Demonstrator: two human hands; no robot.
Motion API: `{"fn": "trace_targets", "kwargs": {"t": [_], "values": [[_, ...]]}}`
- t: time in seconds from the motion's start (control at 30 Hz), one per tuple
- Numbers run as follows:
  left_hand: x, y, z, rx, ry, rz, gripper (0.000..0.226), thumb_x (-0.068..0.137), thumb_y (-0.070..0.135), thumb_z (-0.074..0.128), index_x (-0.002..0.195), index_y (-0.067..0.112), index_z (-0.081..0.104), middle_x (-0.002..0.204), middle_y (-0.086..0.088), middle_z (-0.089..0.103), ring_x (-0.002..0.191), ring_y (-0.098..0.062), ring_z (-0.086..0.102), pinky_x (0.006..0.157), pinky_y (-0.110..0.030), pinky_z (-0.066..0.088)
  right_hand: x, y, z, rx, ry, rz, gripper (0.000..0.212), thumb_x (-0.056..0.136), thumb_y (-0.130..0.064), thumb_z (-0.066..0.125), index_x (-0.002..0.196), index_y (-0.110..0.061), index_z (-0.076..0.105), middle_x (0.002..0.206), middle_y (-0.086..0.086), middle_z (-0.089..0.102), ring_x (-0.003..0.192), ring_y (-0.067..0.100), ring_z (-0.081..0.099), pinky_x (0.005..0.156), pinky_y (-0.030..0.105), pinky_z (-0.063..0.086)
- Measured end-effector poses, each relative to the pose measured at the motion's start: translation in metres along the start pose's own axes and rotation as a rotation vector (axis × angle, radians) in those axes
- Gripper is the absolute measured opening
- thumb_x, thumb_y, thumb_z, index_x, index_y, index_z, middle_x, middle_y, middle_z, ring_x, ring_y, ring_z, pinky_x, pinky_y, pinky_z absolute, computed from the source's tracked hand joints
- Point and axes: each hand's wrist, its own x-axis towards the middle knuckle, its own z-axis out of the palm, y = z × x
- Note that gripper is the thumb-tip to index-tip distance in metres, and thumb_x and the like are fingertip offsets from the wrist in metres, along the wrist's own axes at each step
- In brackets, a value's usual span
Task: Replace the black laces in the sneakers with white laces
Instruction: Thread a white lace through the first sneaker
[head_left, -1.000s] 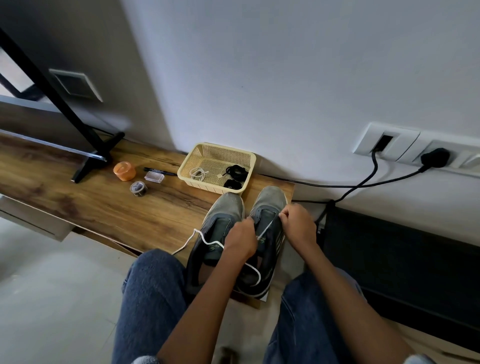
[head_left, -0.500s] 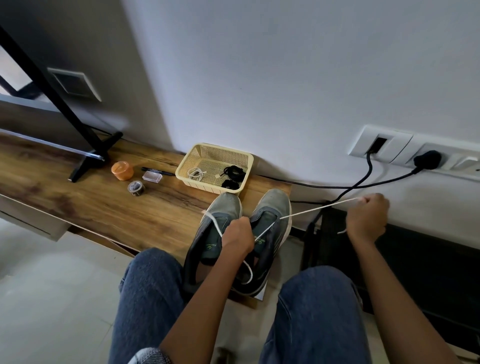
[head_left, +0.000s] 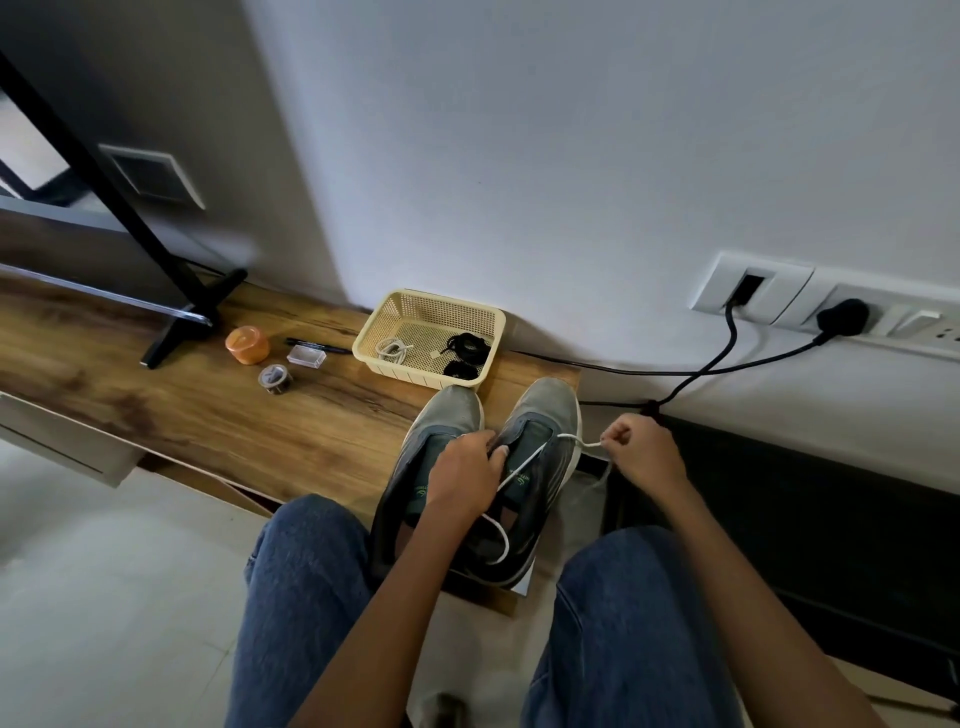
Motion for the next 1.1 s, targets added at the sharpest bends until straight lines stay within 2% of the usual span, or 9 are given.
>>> {"fn": "trace_targets", "kwargs": {"t": [0.17,0.23,0.33,0.5,0.57,0.7,0.87,1.0,1.1], "values": [[-0.003,-0.012,-0.011,-0.058,0.025,0.078,0.031,0.098,0.024,0.050,0.125,0.017,0.064,0.119,-0.003,0.067,0.108,-0.018,0.061,0.092,-0.034,0.049,-0.036,-0.036,0.010,0.039,0.020,-0.197,0.007,0.088,-0.015,0.061,0.081,-0.016,0.063,0.083,-0.001,0.059,0.073,0.011,0.054,0.059,0.021,0.038],[-0.005,-0.017,-0.014,-0.073,0.022,0.112,0.028,0.097,0.021,0.050,0.120,0.019,0.066,0.113,0.000,0.069,0.103,-0.016,0.062,0.090,-0.032,0.049,-0.056,-0.053,0.013,0.044,-0.069,-0.276,0.011,0.089,-0.022,0.061,0.079,-0.019,0.061,0.076,-0.004,0.058,0.069,0.008,0.052,0.056,0.017,0.035],[-0.008,-0.024,-0.016,-0.071,0.039,0.138,0.025,0.096,0.020,0.052,0.115,0.021,0.069,0.109,0.004,0.071,0.099,-0.011,0.062,0.088,-0.031,0.048,-0.083,-0.070,0.024,-0.069,-0.245,-0.315,0.025,0.088,-0.036,0.062,0.071,-0.017,0.061,0.067,-0.005,0.054,0.063,0.010,0.052,0.057,0.025,0.040],[-0.016,-0.042,-0.018,0.022,0.106,0.159,0.020,0.094,0.026,0.056,0.107,0.031,0.071,0.105,0.009,0.070,0.105,-0.012,0.058,0.092,-0.039,0.045,-0.110,-0.070,0.047,-0.281,-0.338,-0.270,0.032,0.087,-0.049,0.057,0.079,-0.018,0.053,0.097,0.004,0.052,0.092,0.022,0.054,0.071,0.036,0.046],[-0.022,-0.045,-0.020,0.063,0.132,0.152,0.019,0.094,0.028,0.055,0.106,0.032,0.070,0.110,0.015,0.066,0.114,-0.010,0.049,0.098,-0.033,0.033,-0.114,-0.069,0.048,-0.225,-0.332,-0.220,0.028,0.087,-0.043,0.060,0.073,-0.020,0.051,0.095,0.003,0.053,0.088,0.020,0.055,0.072,0.036,0.047],[-0.038,-0.051,-0.023,0.164,0.165,0.116,0.016,0.094,0.038,0.054,0.100,0.033,0.068,0.125,0.019,0.055,0.128,-0.009,0.032,0.098,-0.033,0.016,-0.118,-0.070,0.043,0.049,-0.405,-0.084,0.027,0.084,-0.021,0.065,0.060,-0.016,0.054,0.062,-0.002,0.054,0.055,0.011,0.048,0.055,0.024,0.040],[-0.057,-0.052,-0.023,0.229,0.113,0.090,0.022,0.093,0.048,0.050,0.104,0.035,0.064,0.139,0.015,0.043,0.136,-0.013,0.020,0.105,-0.037,0.007,-0.129,-0.070,0.046,0.334,-0.374,0.006,0.019,0.080,-0.012,0.065,0.062,-0.016,0.061,0.057,-0.005,0.060,0.058,0.009,0.057,0.059,0.026,0.045],[-0.064,-0.049,-0.021,0.352,0.046,0.089,0.027,0.094,0.051,0.046,0.109,0.035,0.062,0.149,0.011,0.033,0.140,-0.018,0.012,0.108,-0.041,0.005,-0.136,-0.072,0.049,0.467,-0.348,0.016,0.008,0.074,-0.006,0.064,0.067,-0.010,0.061,0.071,0.016,0.068,0.058,0.015,0.062,0.061,0.032,0.051],[-0.066,-0.049,-0.020,0.411,0.035,0.077,0.029,0.096,0.050,0.043,0.115,0.035,0.059,0.152,0.009,0.029,0.142,-0.020,0.009,0.111,-0.044,0.008,-0.141,-0.072,0.053,0.473,-0.311,-0.011,0.009,0.074,-0.006,0.066,0.068,-0.012,0.061,0.070,0.019,0.065,0.061,0.019,0.059,0.057,0.029,0.049]]}}
